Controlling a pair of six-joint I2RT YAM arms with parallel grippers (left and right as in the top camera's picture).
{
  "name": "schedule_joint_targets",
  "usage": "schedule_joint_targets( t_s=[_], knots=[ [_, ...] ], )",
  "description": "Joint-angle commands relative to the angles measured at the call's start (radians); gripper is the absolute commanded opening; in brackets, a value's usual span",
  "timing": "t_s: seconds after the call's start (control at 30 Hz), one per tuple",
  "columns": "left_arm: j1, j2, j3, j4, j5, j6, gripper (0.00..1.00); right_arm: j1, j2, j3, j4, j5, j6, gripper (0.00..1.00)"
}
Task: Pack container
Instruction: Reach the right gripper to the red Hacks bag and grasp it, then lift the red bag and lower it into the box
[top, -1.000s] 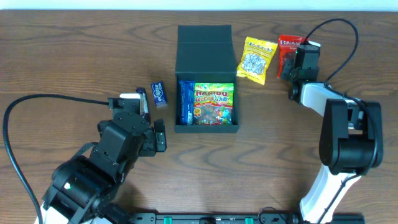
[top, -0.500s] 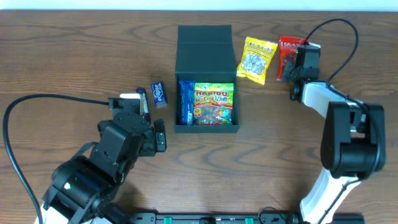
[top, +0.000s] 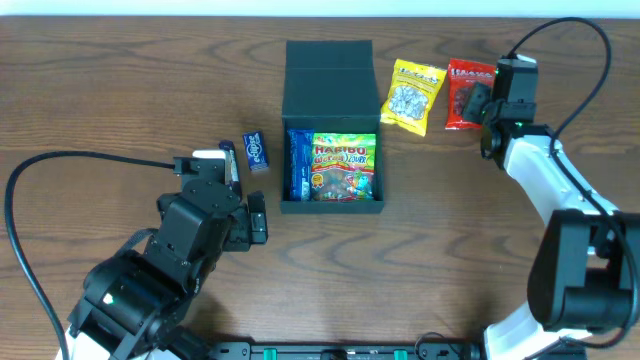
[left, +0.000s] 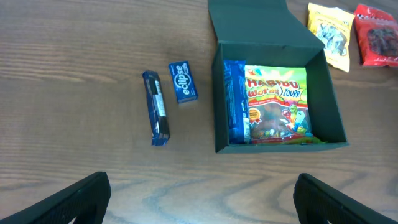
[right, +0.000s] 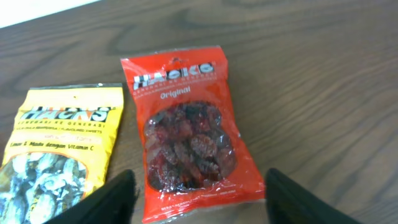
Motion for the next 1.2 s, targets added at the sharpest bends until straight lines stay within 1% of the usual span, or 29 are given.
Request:
schedule_joint_targets(
  t_s=[0.0,0.07,0.17,0.3,0.33,0.4,0.47,0.53,0.57,0.67,0.7,0.73,0.77,0.9,1.0,1.1,1.17],
  knots=[
    [0.003,0.000,0.004,-0.001,-0.001,0.006,0.95,-0.021,0.066,-0.001,0.032,0.001,0.010,0.79],
    [0.003,0.000,0.004,-0.001,0.000,0.006,0.95,-0.028,0.102,-0.001,0.071,0.001,0.010,0.84],
    [0.003,0.000,0.004,-0.001,-0.001,0.006,0.95,-0.042,0.180,-0.001,0.164,0.001,0.006,0.84],
    [0.003,0.000,0.005,-0.001,0.000,0.006,0.95,-0.056,0.238,-0.001,0.213,0.001,0.006,0.85],
    [0.003,0.000,0.004,-0.001,-0.001,0.006,0.95,-0.056,0.248,-0.001,0.219,0.000,0.006,0.83],
    [0.003,0.000,0.004,-0.001,-0.001,0.006,0.95,-0.056,0.263,-0.001,0.223,-0.001,0.006,0.77],
    [0.003,0.000,0.005,-0.001,-0.001,0.006,0.95,-0.056,0.275,-0.001,0.222,-0.003,0.006,0.64],
    [0.003,0.000,0.005,-0.001,0.000,0.006,0.95,-0.056,0.284,-0.001,0.222,-0.003,0.006,0.34],
    [0.003,0.000,0.004,-0.001,-0.001,0.006,0.95,-0.056,0.287,-0.001,0.221,-0.003,0.006,0.27],
    [0.003,0.000,0.005,-0.001,-0.001,0.006,0.95,-0.056,0.287,-0.001,0.214,-0.004,0.006,0.20],
    [0.003,0.000,0.004,-0.001,-0.001,0.006,0.95,-0.056,0.287,-0.001,0.214,-0.008,0.006,0.14],
    [0.003,0.000,0.005,-0.001,-0.001,0.006,0.95,-0.056,0.286,-0.001,0.213,-0.020,0.006,0.04],
    [0.003,0.000,0.004,-0.001,-0.001,0.006,0.95,-0.056,0.279,-0.001,0.201,-0.038,0.006,0.01],
    [0.003,0.000,0.004,-0.001,-0.001,0.006,0.95,-0.056,0.240,-0.001,0.153,-0.043,0.006,0.01],
    [0.003,0.000,0.004,-0.001,-0.001,0.006,0.95,-0.056,0.179,-0.001,0.095,-0.043,0.006,0.01],
    [0.003,0.000,0.005,-0.001,-0.001,0.006,0.95,-0.055,0.068,-0.001,0.002,-0.044,0.006,0.01],
    [0.003,0.000,0.004,-0.001,0.000,0.006,0.95,-0.053,-0.023,-0.001,-0.061,-0.082,-0.018,0.01]
  ],
)
